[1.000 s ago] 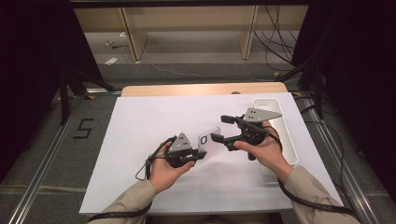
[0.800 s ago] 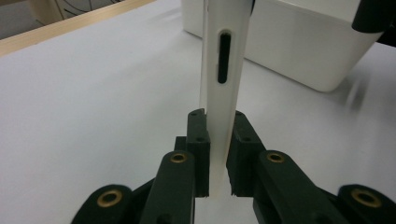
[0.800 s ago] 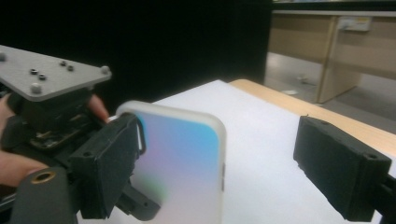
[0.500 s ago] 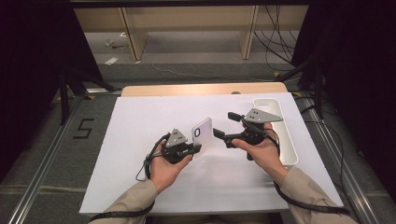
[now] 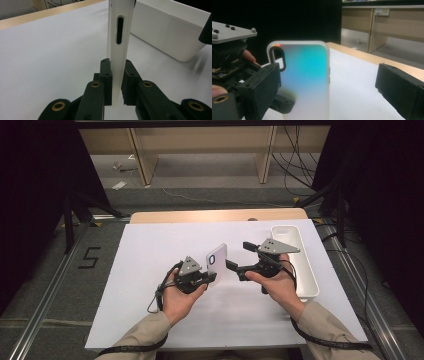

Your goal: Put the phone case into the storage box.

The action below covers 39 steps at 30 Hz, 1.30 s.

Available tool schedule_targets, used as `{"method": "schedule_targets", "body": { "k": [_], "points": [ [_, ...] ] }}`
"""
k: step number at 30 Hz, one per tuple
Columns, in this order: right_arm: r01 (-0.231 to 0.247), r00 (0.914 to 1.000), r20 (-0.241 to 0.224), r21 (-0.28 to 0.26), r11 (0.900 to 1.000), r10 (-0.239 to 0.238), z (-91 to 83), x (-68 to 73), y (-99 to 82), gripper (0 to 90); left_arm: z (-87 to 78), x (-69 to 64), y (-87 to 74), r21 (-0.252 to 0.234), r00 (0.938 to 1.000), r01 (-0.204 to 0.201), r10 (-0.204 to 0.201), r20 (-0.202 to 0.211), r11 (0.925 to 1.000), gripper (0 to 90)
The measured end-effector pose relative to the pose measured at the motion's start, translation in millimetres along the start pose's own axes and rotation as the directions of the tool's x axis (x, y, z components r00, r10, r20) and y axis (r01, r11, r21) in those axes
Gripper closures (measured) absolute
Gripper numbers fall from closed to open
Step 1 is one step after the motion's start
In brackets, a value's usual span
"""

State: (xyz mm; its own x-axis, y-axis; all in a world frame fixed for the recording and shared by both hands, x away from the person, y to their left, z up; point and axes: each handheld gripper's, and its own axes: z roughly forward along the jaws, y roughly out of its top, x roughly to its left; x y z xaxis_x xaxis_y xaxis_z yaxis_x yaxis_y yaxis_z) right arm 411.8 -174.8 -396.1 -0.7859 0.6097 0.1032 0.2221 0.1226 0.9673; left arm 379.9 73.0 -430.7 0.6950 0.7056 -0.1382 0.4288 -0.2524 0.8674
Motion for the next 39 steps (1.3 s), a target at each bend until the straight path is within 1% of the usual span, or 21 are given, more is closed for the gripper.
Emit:
{"method": "schedule_targets", "body": {
  "k": [8,11,18,25,39],
  "points": [
    [-0.002,1.0000,0.008,-0.002,1.0000,0.002,1.5,4.2,-0.2,6.7,4.7,-3.5,2.1,0.000,1.0000,0.002,-0.002,-0.004,1.0000,80.8],
    [-0.007,0.9998,0.017,-0.006,1.0000,0.007,1.9,4.8,-0.4,6.5,6.7,-4.8,3.3,0.000,1.0000,0.003,-0.003,-0.005,1.0000,80.8],
    [-0.010,0.9998,0.018,-0.008,0.9999,0.010,3.2,6.1,-0.9,5.5,11.6,-8.0,5.2,0.007,1.0000,-0.002,0.002,-0.002,1.0000,80.8],
    [-0.014,0.9994,0.030,-0.012,0.9998,0.015,3.9,7.4,-0.9,4.1,15.0,-10.2,7.1,0.006,1.0000,-0.003,0.003,-0.004,1.0000,80.8],
    [-0.022,0.9985,0.051,-0.011,0.9997,0.022,5.3,8.6,-2.3,2.7,25.3,-21.3,11.2,0.008,0.9999,-0.012,0.012,0.008,0.9999,80.8]
  ]
}}
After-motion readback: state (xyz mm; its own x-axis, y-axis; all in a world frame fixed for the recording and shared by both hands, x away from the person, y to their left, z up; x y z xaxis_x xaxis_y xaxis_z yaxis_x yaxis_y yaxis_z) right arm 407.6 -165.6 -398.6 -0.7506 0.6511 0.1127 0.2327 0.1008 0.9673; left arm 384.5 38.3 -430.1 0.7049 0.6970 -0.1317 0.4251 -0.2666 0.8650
